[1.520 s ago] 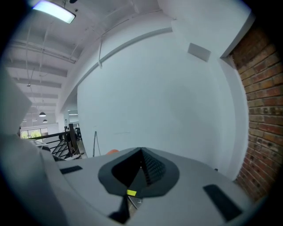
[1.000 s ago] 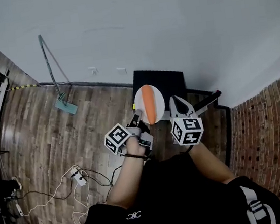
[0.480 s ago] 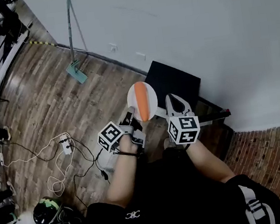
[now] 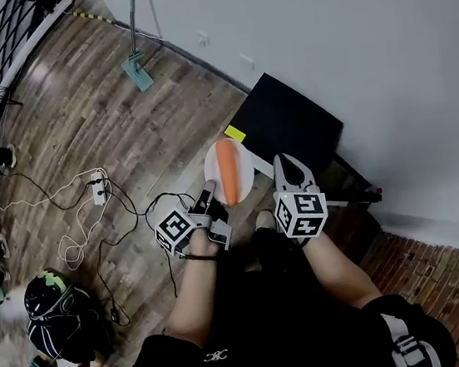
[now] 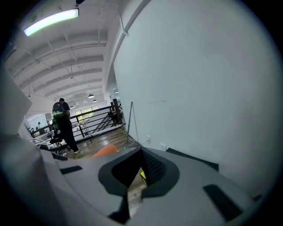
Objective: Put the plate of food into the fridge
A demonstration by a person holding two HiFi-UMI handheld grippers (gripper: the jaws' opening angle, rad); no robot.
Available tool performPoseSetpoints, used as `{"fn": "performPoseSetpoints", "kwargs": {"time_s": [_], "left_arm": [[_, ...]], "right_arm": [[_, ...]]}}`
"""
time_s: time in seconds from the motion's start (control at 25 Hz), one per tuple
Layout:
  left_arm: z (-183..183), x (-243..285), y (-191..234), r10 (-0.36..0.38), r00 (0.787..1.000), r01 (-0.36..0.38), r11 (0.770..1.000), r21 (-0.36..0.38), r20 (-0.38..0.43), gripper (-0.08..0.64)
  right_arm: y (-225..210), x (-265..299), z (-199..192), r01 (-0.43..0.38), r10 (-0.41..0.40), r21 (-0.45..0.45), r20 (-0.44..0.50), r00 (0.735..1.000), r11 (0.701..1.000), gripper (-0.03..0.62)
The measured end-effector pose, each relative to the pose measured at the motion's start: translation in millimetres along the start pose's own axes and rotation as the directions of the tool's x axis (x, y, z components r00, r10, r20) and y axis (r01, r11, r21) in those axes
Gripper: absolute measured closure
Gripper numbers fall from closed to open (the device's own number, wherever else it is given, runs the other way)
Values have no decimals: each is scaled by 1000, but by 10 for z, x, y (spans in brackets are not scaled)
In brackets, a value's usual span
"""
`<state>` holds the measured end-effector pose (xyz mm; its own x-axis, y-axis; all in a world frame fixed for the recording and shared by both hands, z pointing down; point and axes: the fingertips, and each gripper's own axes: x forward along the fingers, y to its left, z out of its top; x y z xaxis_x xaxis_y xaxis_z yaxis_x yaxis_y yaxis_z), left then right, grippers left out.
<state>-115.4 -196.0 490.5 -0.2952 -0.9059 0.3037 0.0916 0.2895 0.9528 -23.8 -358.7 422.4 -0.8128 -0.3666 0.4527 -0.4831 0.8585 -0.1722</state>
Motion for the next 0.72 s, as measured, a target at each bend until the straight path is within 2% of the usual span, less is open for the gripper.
{"fn": "performPoseSetpoints", "kwargs": {"time_s": [0.28,0.44,0.72], "left_arm": [[61,148,790,34,996,-23,991,131,-87,543],[124,297,1537,37,992,-24,993,112,-119,543],[114,1087,3089,42,991,-32,996,81,-131,543]], "right_arm": [[-25,82,-764,8,-7,14,-32,999,1000,578],[121,316,-1270,-4,4,-25,-12,1000,1000,578],[10,1095,-2349,-36,36,-32,24,999,999,578]]}}
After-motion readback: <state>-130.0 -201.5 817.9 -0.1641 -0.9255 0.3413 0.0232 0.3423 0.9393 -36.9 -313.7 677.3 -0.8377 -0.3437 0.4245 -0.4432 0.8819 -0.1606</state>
